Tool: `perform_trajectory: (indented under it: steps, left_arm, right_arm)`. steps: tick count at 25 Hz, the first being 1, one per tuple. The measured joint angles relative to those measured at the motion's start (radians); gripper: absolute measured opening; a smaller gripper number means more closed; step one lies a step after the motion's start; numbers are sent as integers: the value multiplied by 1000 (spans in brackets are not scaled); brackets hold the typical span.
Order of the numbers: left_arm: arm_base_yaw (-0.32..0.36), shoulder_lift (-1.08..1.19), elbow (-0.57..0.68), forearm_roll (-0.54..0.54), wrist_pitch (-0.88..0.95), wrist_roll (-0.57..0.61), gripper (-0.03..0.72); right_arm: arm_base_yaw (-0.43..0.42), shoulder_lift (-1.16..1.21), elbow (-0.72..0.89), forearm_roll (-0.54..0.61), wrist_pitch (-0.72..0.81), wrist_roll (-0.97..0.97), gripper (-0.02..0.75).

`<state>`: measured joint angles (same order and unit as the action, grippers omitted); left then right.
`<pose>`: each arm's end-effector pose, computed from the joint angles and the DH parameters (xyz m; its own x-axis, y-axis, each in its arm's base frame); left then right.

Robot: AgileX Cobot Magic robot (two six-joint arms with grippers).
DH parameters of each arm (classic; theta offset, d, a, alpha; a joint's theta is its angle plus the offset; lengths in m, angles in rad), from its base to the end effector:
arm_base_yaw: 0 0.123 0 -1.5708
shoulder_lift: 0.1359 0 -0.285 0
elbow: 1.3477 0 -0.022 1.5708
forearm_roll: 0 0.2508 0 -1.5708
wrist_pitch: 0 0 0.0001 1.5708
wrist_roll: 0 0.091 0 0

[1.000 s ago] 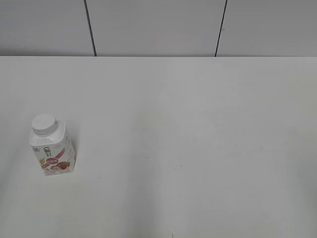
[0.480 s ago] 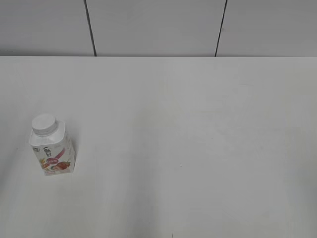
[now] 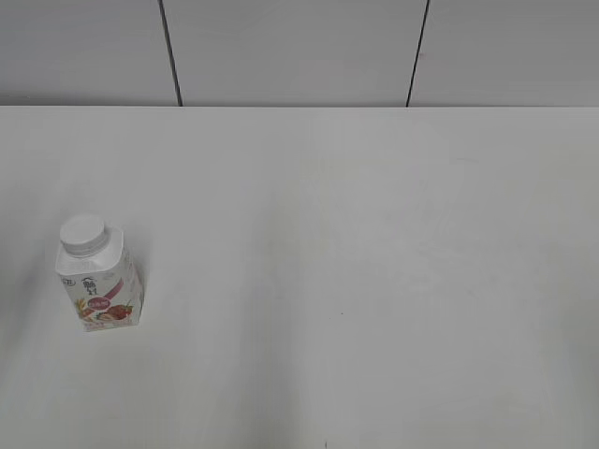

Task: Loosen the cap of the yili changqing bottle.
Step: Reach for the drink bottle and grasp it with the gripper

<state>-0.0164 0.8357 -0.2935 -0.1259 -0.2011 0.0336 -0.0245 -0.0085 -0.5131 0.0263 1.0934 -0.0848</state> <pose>0.1622 -0.0004 0.2448 -0.2509 -0.0855 -0.9642 -0.0305 0.9963 -0.0805 -0.0090 0.0023 0.2782 -0.4646 -0.0613 -0.8834 -0.0300 0.9981 -0.0534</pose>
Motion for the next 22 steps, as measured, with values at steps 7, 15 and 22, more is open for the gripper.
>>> perform_trajectory:
  steps: [7, 15, 22]
  left_arm:
    - [-123, 9, 72, 2, -134, 0, 516]
    - [-179, 111, 118, 34, -232, -1, 516]
    - [-240, 264, 118, 69, -339, -1, 516]
  right_arm:
    - [0, 0, 0, 0, 0, 0, 586]
    - [0, 0, 0, 0, 0, 0, 586]
    - [0, 0, 0, 0, 0, 0, 586]
